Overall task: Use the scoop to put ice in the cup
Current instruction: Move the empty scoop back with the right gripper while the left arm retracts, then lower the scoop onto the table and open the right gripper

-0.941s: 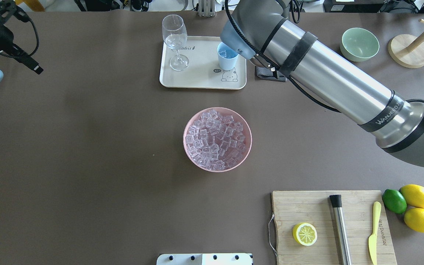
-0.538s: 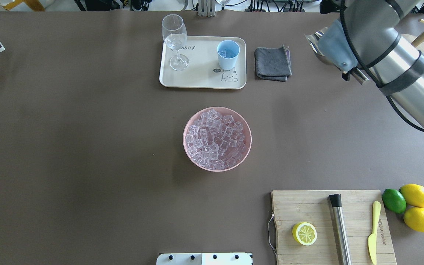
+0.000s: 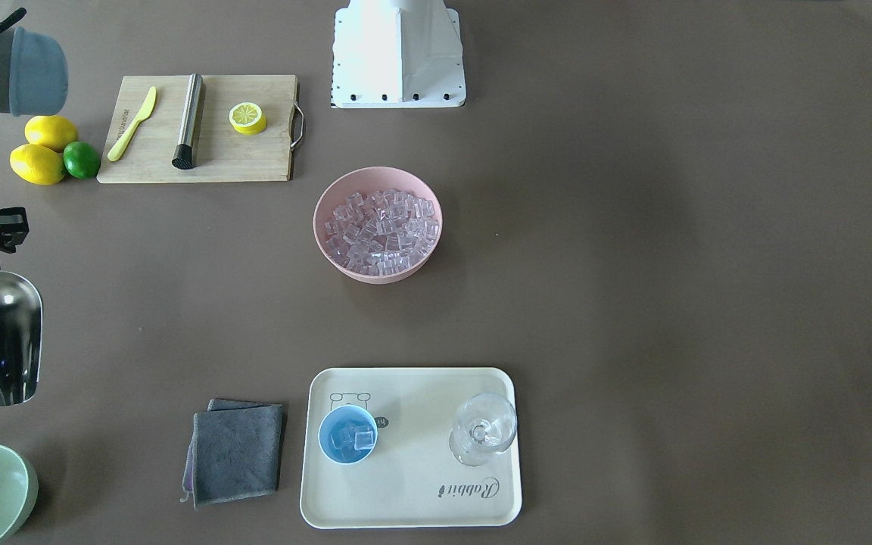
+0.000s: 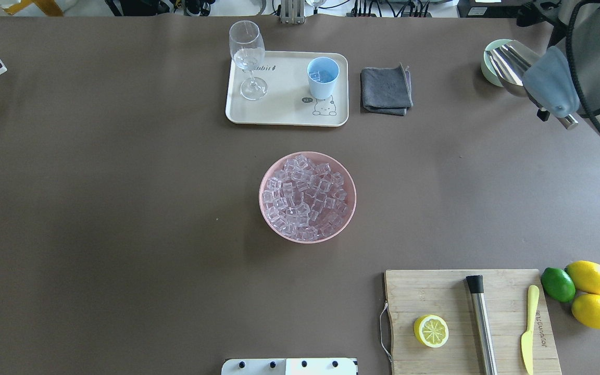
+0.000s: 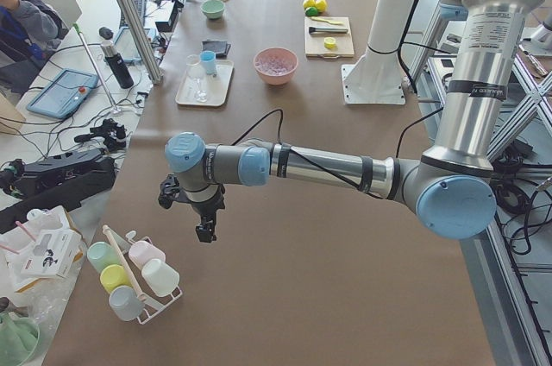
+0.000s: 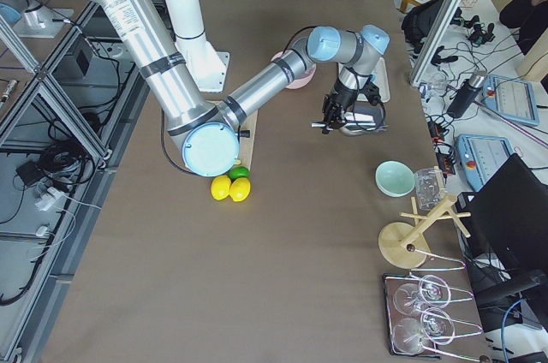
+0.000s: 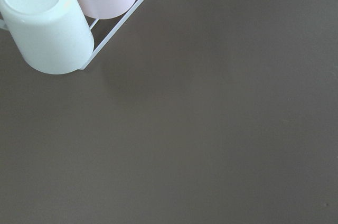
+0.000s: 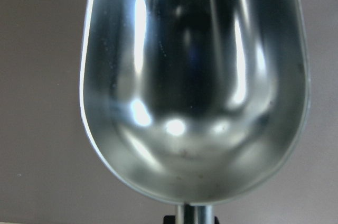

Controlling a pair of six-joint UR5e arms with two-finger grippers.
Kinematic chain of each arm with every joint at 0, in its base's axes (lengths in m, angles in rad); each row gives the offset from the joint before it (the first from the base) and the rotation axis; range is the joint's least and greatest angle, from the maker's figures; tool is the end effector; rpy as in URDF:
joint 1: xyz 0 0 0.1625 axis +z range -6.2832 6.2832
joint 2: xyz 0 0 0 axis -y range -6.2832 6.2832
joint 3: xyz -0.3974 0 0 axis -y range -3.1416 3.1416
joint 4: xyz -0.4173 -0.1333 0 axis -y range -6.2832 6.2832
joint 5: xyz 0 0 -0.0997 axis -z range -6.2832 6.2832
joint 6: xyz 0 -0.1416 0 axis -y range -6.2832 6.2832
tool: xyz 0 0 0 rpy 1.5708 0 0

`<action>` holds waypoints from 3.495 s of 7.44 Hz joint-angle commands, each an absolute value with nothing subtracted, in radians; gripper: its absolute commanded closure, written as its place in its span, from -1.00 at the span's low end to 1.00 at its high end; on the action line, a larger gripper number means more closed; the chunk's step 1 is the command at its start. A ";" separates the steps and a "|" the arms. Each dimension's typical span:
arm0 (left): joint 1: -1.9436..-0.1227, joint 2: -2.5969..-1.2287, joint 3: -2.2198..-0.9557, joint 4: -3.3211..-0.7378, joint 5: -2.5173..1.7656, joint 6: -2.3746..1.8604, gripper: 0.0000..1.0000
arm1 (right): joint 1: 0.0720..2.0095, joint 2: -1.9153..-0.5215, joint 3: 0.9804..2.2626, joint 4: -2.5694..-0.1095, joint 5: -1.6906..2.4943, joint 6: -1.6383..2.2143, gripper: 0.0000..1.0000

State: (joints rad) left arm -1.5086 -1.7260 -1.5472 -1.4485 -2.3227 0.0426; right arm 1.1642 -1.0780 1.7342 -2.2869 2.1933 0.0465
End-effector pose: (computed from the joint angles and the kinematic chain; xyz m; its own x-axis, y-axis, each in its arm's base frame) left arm -0.0007 -0.5769 0.6029 0.7253 0.0942 -0.6820 -0.0931 0.9949 0.0384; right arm -0.1951 -0.5815 0.3788 0.7775 -0.2463 0.5786 0.3590 0.9293 -0.0869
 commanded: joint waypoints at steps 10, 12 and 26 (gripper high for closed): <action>-1.545 -1.529 -1.631 -1.526 -2.321 0.109 -0.97 | 1.117 -1.466 1.639 -1.767 2.296 0.325 1.00; -1.546 -1.534 -1.617 -1.531 -2.327 0.109 -0.97 | 1.069 -1.465 1.588 -1.728 2.296 0.327 1.00; -1.545 -1.532 -1.605 -1.532 -2.329 0.014 -0.97 | 1.381 -1.434 1.623 -1.672 2.275 0.376 -0.99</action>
State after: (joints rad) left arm -1.5457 -1.5315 -1.6062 -1.5321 -2.3287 0.0145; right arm 1.2680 -1.4388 1.6202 -1.6714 2.2782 0.4159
